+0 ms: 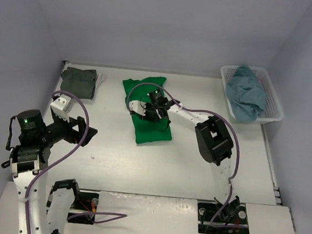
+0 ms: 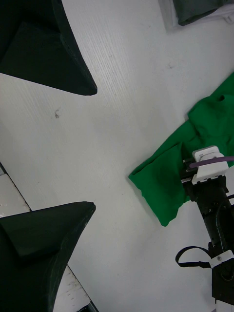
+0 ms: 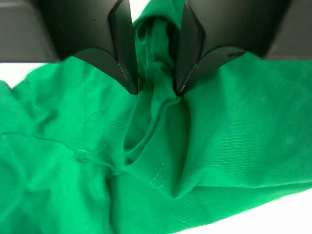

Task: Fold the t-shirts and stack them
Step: Fold the folded rectangular tshirt in 1/3 of the way

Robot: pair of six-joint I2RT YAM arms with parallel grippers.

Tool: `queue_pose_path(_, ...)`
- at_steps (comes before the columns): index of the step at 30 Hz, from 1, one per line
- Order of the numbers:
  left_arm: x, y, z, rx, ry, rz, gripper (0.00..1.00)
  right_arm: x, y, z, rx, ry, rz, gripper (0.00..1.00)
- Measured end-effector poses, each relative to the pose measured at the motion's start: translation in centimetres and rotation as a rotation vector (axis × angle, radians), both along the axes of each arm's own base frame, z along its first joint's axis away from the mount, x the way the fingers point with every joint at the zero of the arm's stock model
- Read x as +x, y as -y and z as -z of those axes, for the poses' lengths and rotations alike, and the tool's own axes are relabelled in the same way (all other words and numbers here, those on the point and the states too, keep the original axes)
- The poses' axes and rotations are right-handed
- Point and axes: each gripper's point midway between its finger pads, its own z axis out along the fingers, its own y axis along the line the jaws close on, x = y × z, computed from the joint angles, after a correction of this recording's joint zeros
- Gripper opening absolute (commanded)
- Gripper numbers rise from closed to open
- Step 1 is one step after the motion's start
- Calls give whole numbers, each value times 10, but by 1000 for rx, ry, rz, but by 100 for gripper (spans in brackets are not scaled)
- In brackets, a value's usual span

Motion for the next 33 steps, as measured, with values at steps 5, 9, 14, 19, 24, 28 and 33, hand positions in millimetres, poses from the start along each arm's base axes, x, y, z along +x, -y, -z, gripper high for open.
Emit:
queue_pose_path(5, -2, 2, -2, -3, 8, 7, 84, 15, 0, -9, 23, 60, 64, 41)
queue_pose_path(9, -2, 2, -2, -7, 9, 9, 84, 29, 1, -17, 46, 122, 131, 42)
queue_pose_path(14, -2, 3, -4, -16, 14, 7, 84, 43, 12, -18, 56, 199, 236, 42)
queue_pose_path(19, -1, 1, -6, -20, 24, 1, 84, 55, 24, -21, 53, 285, 326, 42)
queue_pose_path(24, -1, 2, -7, -23, 26, 2, 84, 69, 28, -17, 60, 358, 378, 42)
queue_pose_path(28, -1, 2, -7, -23, 28, 2, 84, 70, 33, -5, 43, 376, 400, 42)
queue_pose_path(33, -1, 2, -8, -21, 33, 1, 84, 72, 36, -9, 51, 385, 434, 43)
